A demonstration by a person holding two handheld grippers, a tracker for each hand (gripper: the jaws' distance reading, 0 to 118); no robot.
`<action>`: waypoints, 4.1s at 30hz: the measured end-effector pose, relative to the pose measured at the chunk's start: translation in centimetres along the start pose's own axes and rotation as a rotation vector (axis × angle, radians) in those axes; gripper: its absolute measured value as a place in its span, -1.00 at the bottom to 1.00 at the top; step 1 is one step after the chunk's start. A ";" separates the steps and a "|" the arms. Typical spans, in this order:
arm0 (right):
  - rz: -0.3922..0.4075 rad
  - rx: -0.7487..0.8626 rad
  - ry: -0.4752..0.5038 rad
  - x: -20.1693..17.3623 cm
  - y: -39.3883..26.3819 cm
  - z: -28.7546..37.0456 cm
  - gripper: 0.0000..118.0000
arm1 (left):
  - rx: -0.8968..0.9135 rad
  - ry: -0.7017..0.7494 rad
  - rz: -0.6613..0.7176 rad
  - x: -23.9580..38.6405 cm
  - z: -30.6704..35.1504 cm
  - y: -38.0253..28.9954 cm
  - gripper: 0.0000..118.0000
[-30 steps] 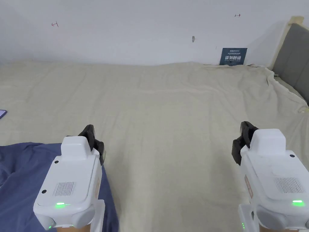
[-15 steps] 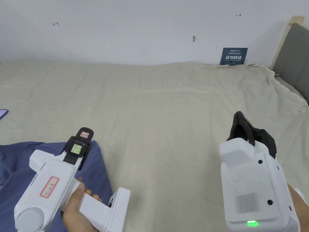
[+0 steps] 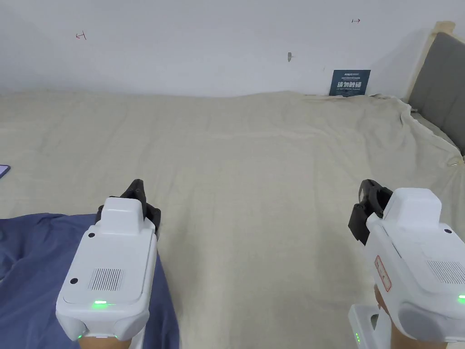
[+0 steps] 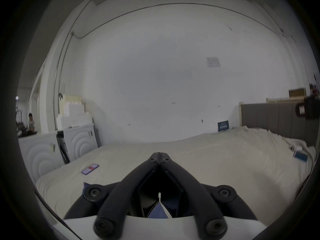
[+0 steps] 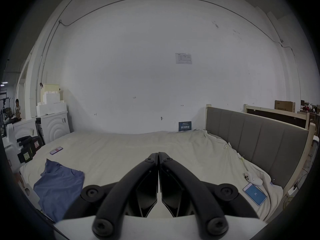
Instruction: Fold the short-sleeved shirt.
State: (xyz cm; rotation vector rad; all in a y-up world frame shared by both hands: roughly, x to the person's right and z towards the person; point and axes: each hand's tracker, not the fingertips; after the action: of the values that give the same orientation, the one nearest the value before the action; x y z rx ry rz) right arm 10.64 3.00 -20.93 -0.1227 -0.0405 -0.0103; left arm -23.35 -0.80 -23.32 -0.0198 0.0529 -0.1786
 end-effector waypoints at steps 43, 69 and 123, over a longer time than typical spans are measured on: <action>0.036 0.023 0.008 -0.7 0.6 0.3 -1.00 | 0.008 0.023 0.088 -1.9 0.1 0.4 -1.00; 0.063 0.074 0.486 -21.0 1.7 -2.8 -1.00 | -0.033 0.535 0.045 -21.4 11.2 -1.0 -1.00; 0.150 -0.070 0.275 -13.1 -1.6 -5.2 -1.00 | -1.122 -0.032 0.141 -16.0 -10.7 -17.2 -0.86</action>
State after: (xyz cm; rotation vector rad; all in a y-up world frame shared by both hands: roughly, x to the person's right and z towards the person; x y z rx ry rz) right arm -2.27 0.90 -26.43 -0.1929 0.2435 0.1217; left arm -42.73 -15.06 -32.72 -1.1352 0.1164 0.0118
